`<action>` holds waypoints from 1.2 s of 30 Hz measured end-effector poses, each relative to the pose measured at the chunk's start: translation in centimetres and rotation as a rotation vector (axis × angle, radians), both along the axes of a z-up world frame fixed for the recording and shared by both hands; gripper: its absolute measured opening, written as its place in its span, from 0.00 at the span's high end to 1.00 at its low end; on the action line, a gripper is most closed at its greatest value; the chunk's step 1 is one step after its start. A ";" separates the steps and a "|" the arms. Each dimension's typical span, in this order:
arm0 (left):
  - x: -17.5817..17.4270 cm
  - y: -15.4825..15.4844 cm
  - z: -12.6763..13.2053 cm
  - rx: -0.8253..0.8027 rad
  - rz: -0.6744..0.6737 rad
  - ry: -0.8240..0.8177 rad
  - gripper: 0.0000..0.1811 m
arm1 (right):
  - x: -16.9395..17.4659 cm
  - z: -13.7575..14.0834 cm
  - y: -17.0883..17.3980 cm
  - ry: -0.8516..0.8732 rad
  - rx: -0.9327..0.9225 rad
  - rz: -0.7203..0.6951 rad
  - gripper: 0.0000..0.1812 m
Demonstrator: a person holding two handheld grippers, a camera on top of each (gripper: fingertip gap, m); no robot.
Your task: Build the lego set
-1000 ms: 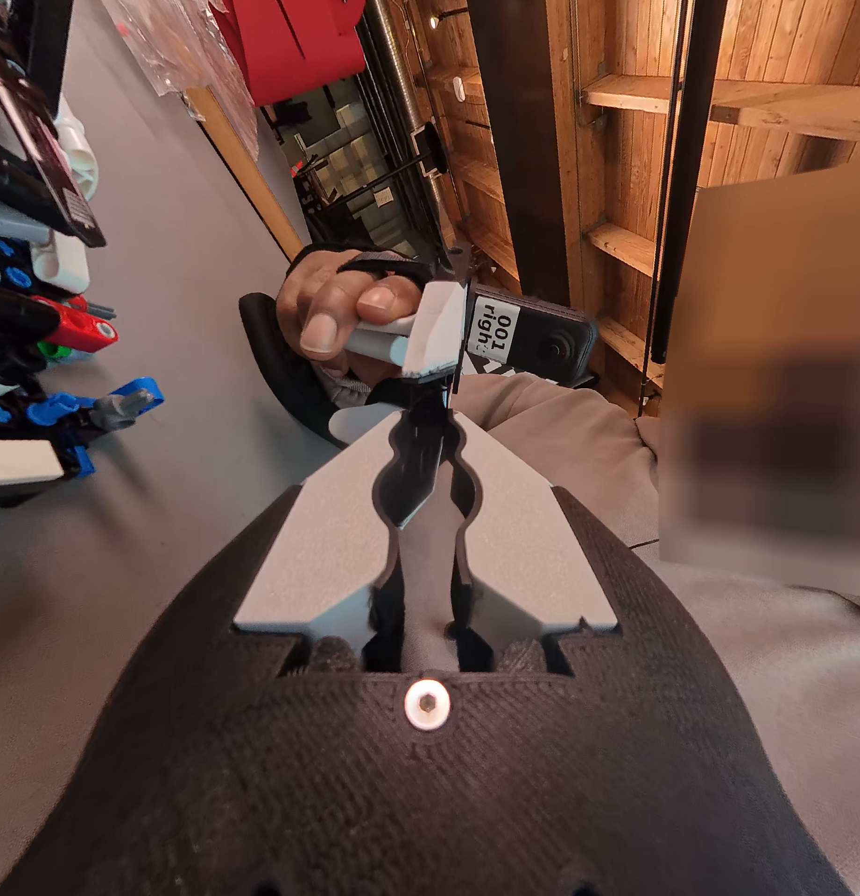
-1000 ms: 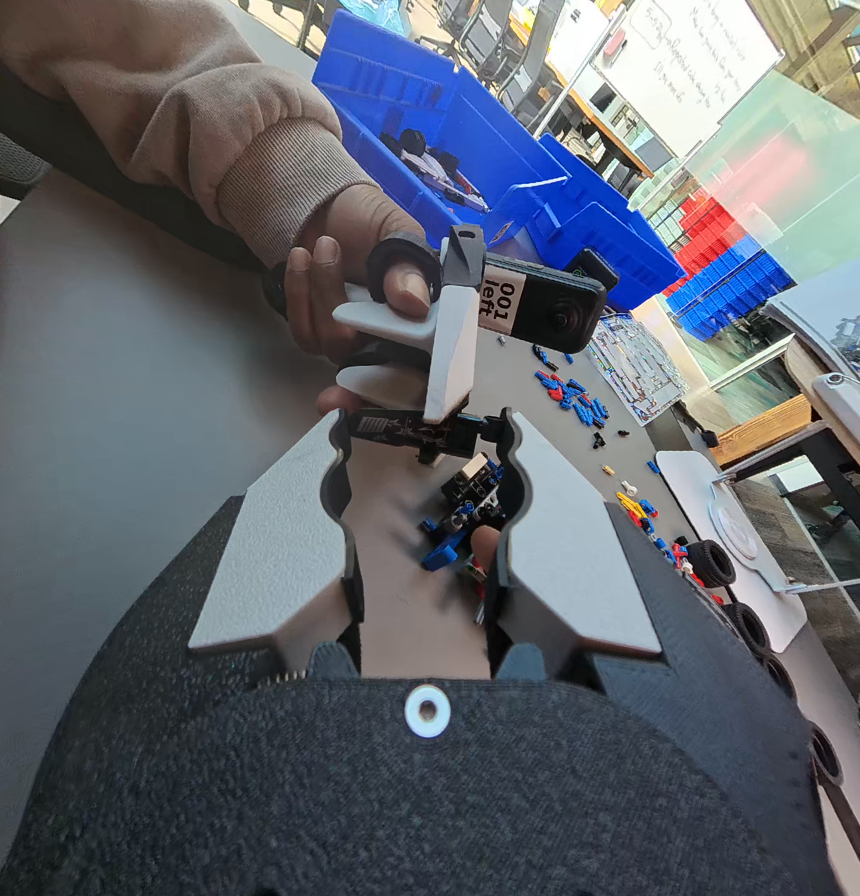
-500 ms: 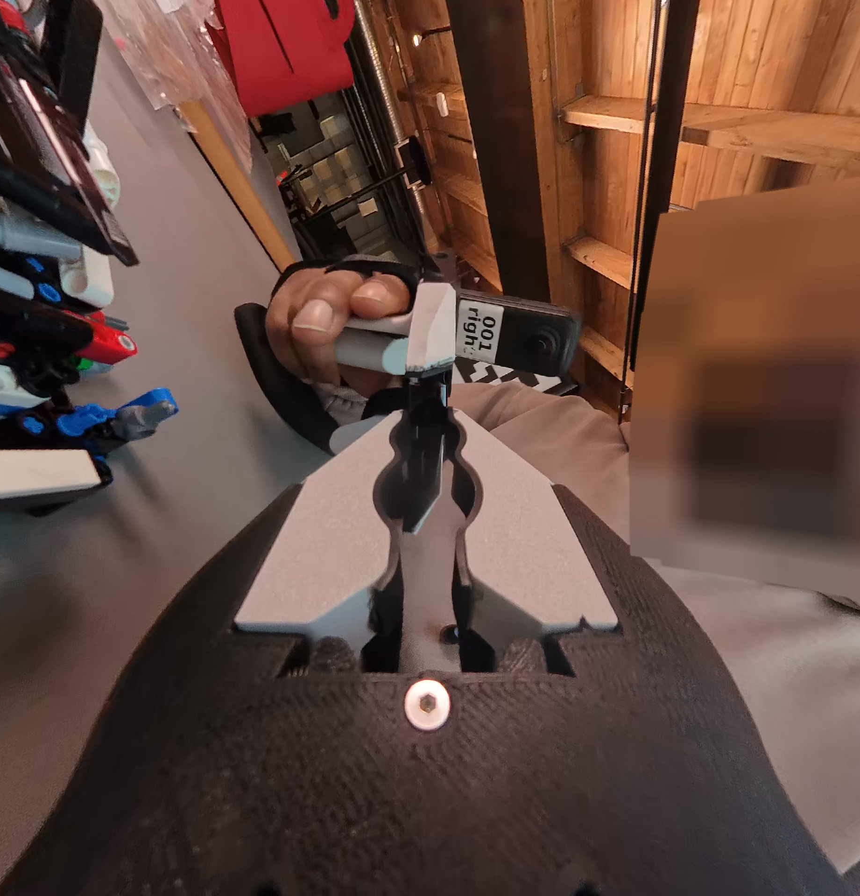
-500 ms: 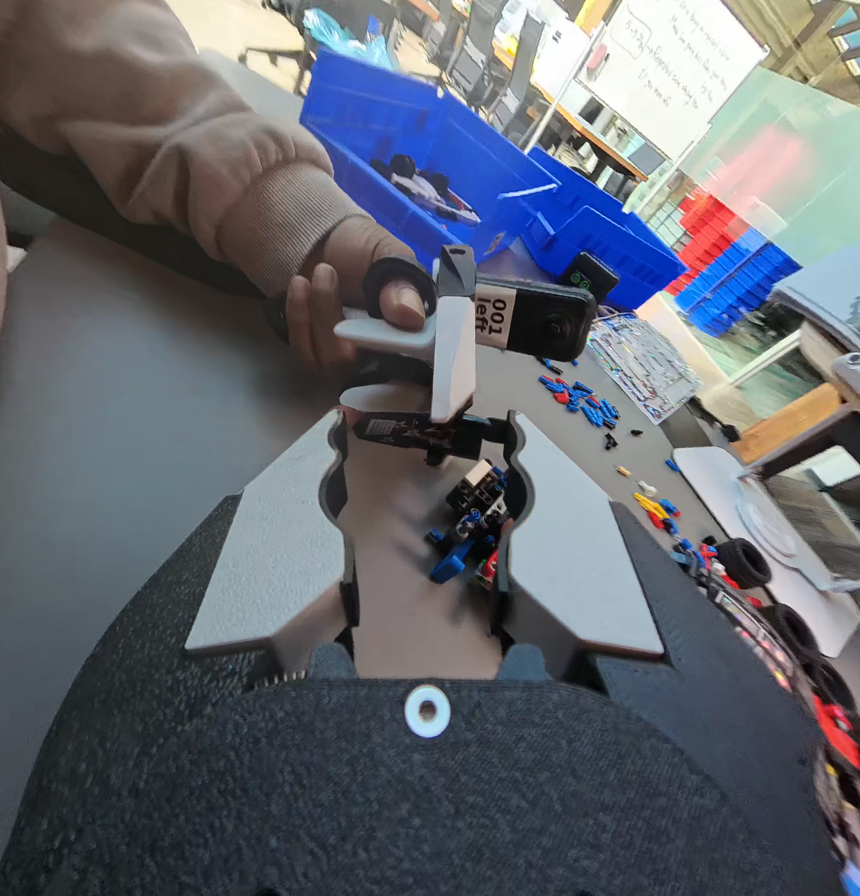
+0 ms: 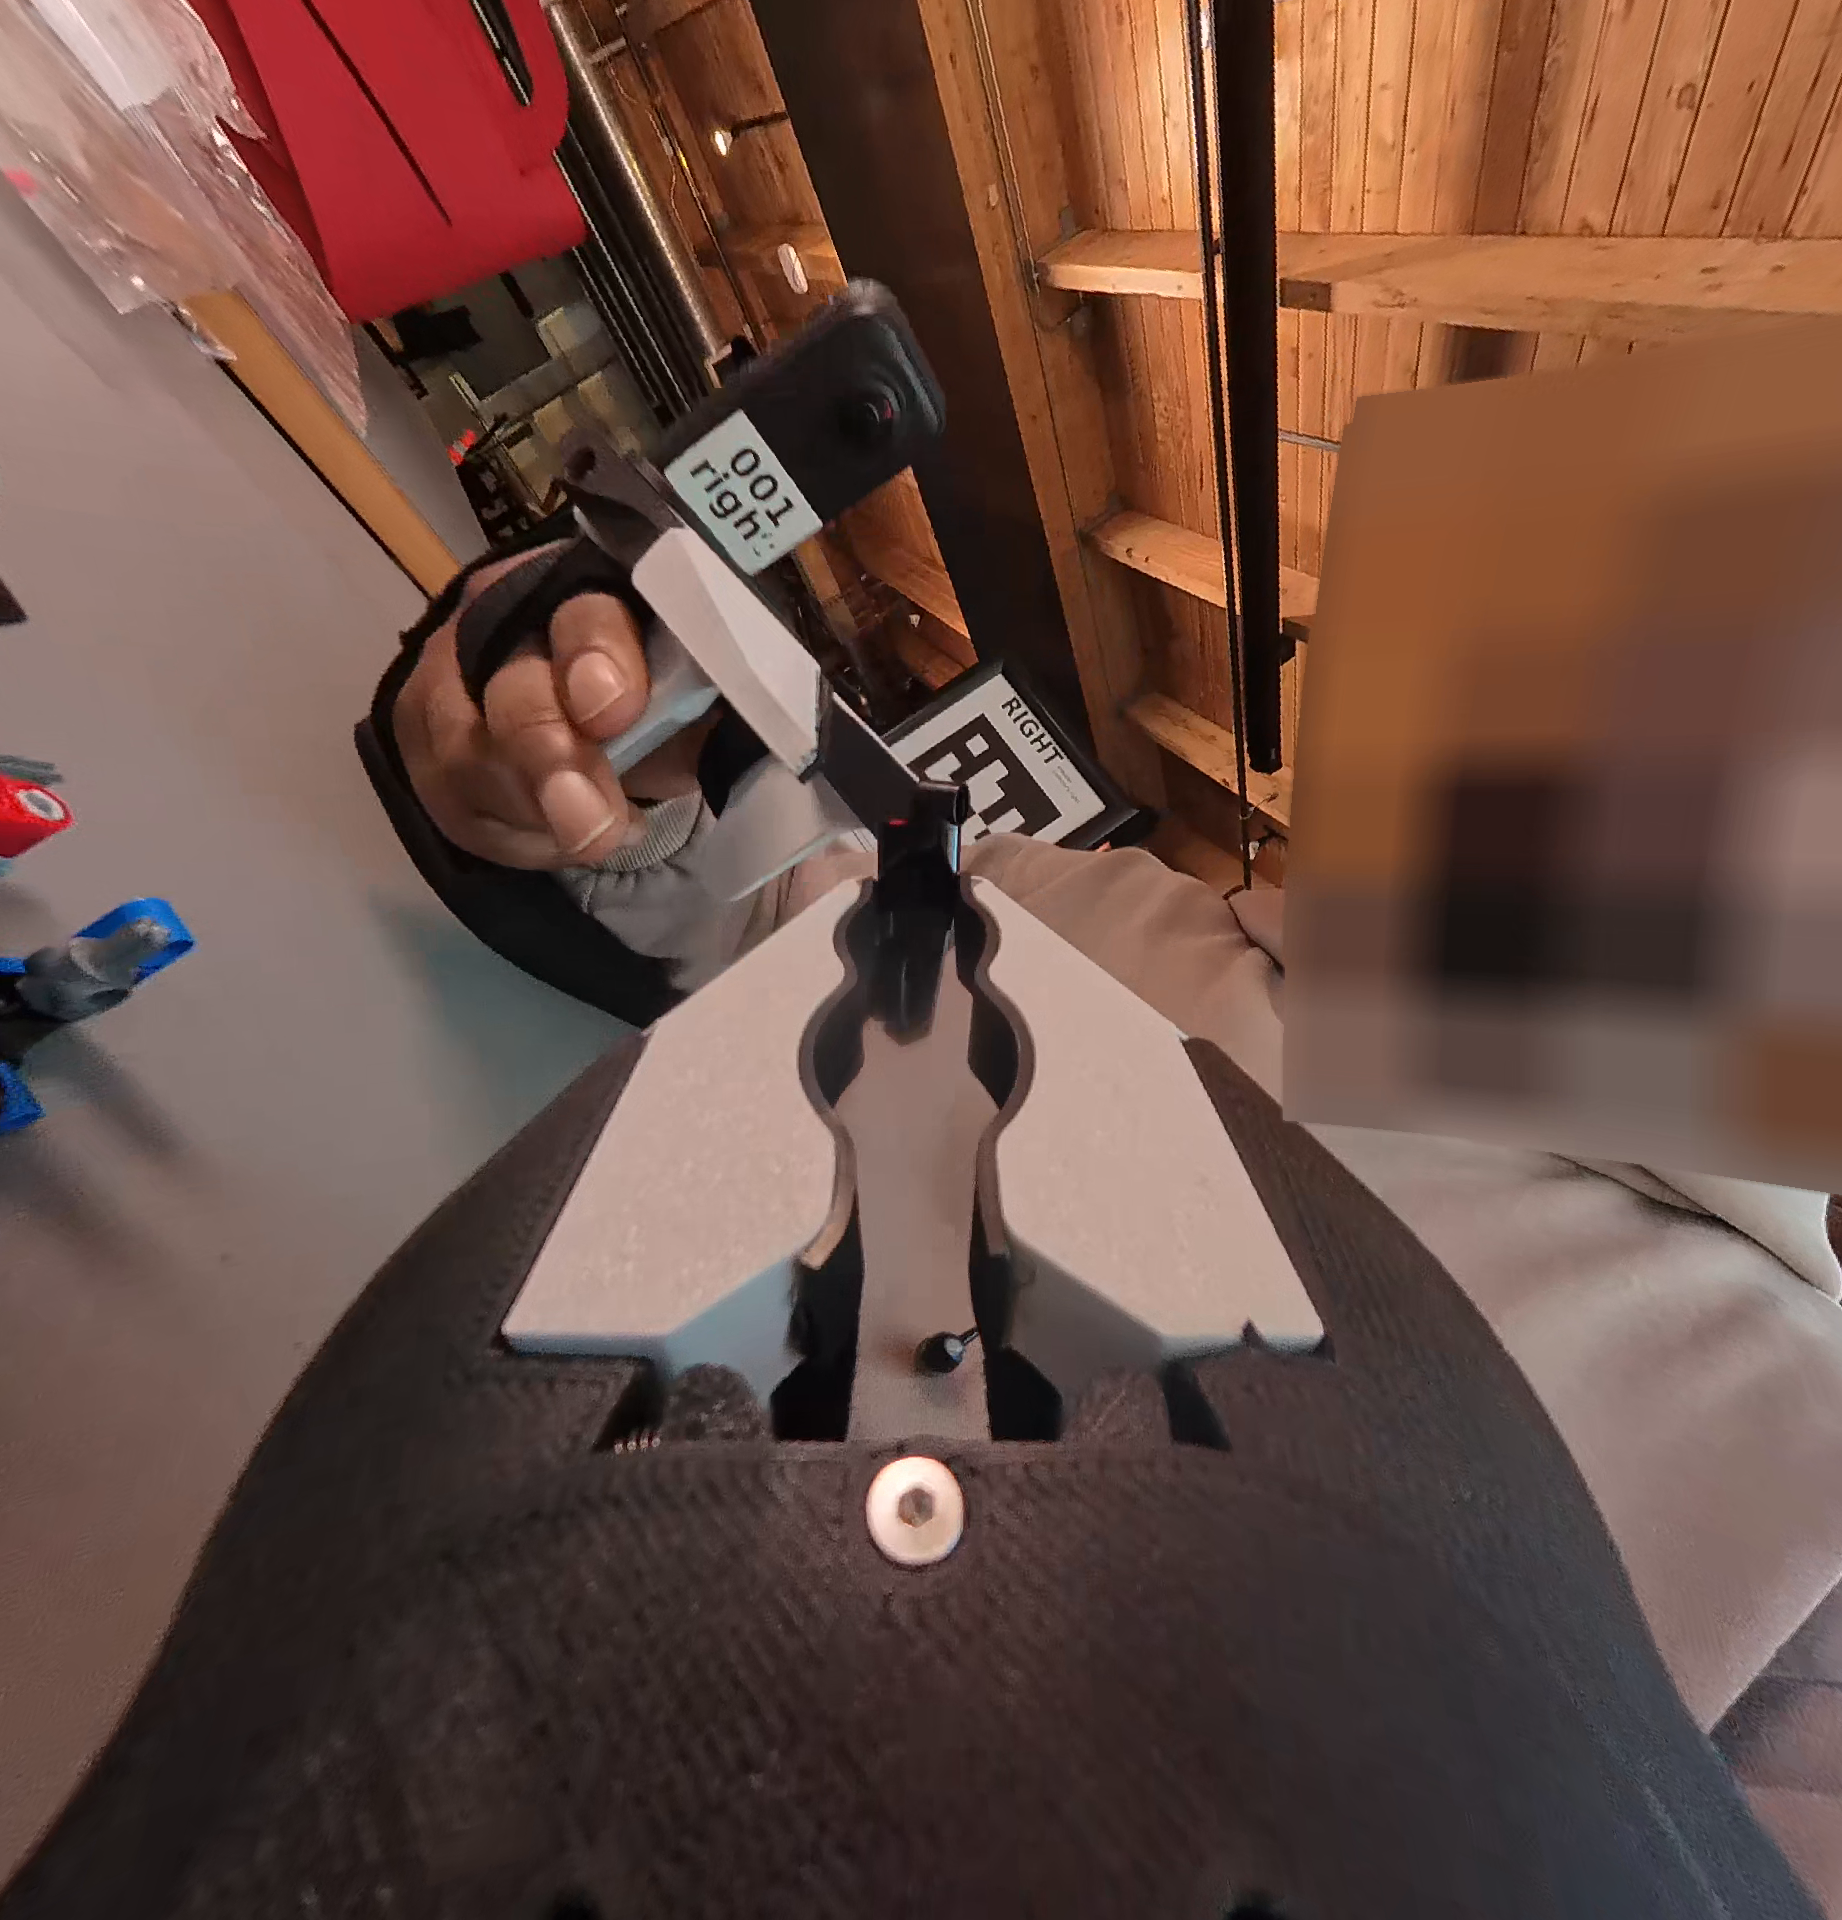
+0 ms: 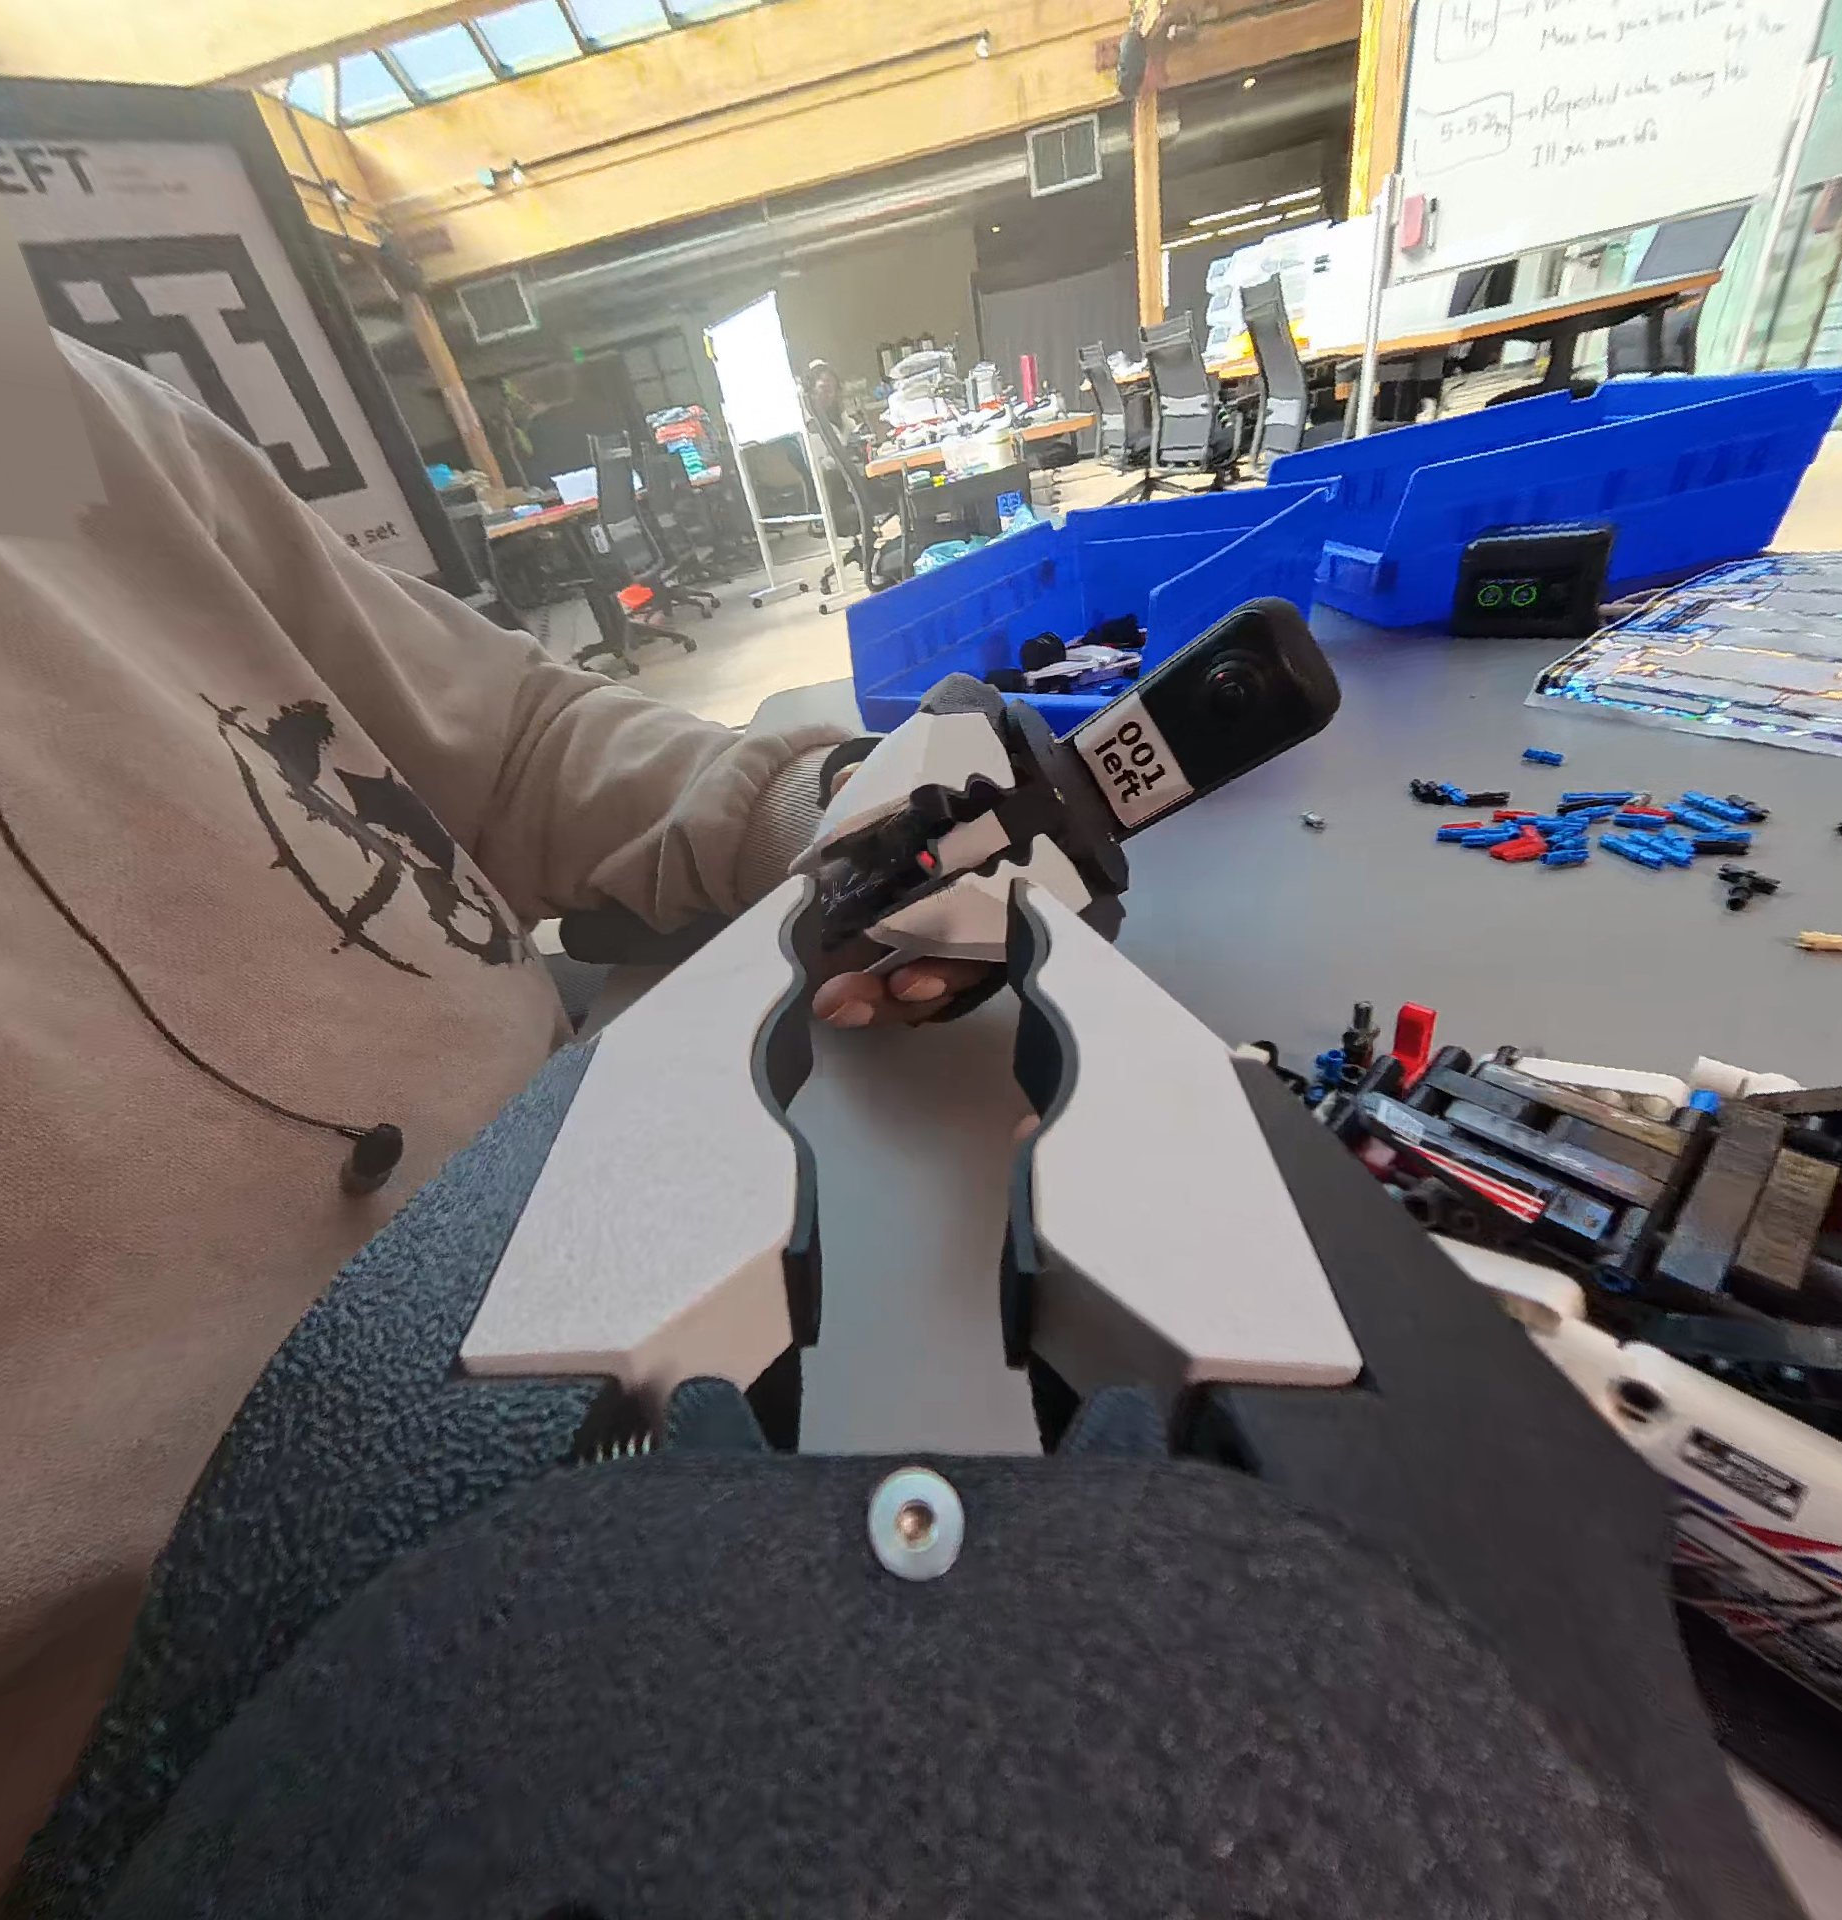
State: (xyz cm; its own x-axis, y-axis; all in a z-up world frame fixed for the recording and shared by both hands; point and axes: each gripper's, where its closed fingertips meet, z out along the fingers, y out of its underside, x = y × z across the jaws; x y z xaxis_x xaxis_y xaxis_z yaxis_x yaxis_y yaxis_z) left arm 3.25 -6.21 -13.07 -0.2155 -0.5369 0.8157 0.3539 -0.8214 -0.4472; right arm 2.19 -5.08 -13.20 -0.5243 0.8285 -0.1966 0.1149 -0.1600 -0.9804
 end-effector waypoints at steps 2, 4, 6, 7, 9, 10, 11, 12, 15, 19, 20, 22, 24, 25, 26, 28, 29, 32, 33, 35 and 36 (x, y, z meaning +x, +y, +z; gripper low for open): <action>0.9 -0.7 -0.6 0.008 -0.047 0.049 0.93 | 0.5 -0.2 -0.9 -0.041 -0.062 0.086 0.84; 1.8 -1.5 -1.1 0.014 -0.089 0.088 0.93 | 1.1 -0.6 -2.0 -0.092 -0.116 0.180 0.85; 2.4 -1.9 -1.4 0.025 -0.110 0.112 0.93 | 1.8 -1.0 -3.1 -0.116 -0.124 0.259 0.91; 2.5 -2.1 -1.4 0.028 -0.117 0.118 0.94 | 2.1 -0.9 -3.5 -0.109 -0.122 0.285 0.94; 2.6 -2.3 -1.3 0.041 -0.114 0.129 0.95 | 2.3 -1.0 -3.7 -0.109 -0.101 0.296 0.96; 2.5 -2.1 -1.3 0.047 -0.087 0.140 0.95 | 2.1 -0.9 -3.4 -0.101 -0.097 0.273 0.96; 2.1 -1.6 -1.3 0.058 -0.045 0.164 0.95 | 1.8 -0.9 -2.9 -0.107 -0.104 0.240 0.96; 1.7 -1.1 -1.5 0.078 0.003 0.202 0.94 | 1.4 -0.9 -2.3 -0.116 -0.123 0.213 0.97; 0.4 0.2 -2.5 0.162 0.152 0.374 0.94 | 0.5 -1.1 -0.4 -0.153 -0.190 0.120 0.97; -1.2 1.6 -3.8 0.271 0.315 0.623 0.93 | -0.5 -2.3 1.1 -0.244 -0.284 0.037 0.97; -1.3 1.8 -4.0 0.288 0.333 0.661 0.94 | -0.8 -2.4 1.4 -0.254 -0.304 0.018 0.97; -1.5 2.0 -4.2 0.311 0.361 0.718 0.97 | -1.2 -2.7 1.8 -0.272 -0.331 -0.012 0.97; -1.6 2.1 -4.1 0.319 0.374 0.734 0.97 | -1.3 -2.6 1.9 -0.271 -0.357 -0.018 0.97; -1.6 2.2 -4.0 0.306 0.379 0.725 0.97 | -1.4 -2.5 2.0 -0.267 -0.367 -0.023 0.97; -1.7 2.3 -3.9 0.278 0.380 0.704 0.97 | -1.5 -2.5 2.1 -0.262 -0.372 -0.030 0.97; -2.2 2.5 -3.5 0.215 0.380 0.623 0.97 | -1.6 -2.2 2.3 -0.245 -0.365 -0.045 0.97; -2.5 2.6 -3.5 0.181 0.383 0.594 0.97 | -1.7 -2.1 2.8 -0.231 -0.337 -0.072 0.95; -4.1 3.4 -3.6 0.086 0.425 0.521 0.97 | -1.6 -2.1 4.8 -0.194 -0.123 -0.199 0.85; -4.8 3.7 -3.5 0.057 0.444 0.491 0.97 | -1.6 -2.6 5.9 -0.204 -0.001 -0.264 0.85; -6.3 4.5 -3.8 0.010 0.504 0.470 0.97 | -1.6 -4.0 8.5 -0.274 0.306 -0.406 0.85; -7.1 4.9 -4.0 -0.006 0.545 0.473 0.97 | -1.7 -4.4 9.5 -0.308 0.439 -0.454 0.83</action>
State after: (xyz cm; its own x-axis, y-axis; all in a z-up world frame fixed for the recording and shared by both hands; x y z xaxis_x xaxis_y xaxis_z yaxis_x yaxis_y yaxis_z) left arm -3.87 -1.27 -17.08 0.4589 -0.4626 0.7585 0.4833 -0.5864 -0.6500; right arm 0.45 4.38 -17.58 -0.0815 0.9891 0.1226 0.4135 0.1454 -0.8988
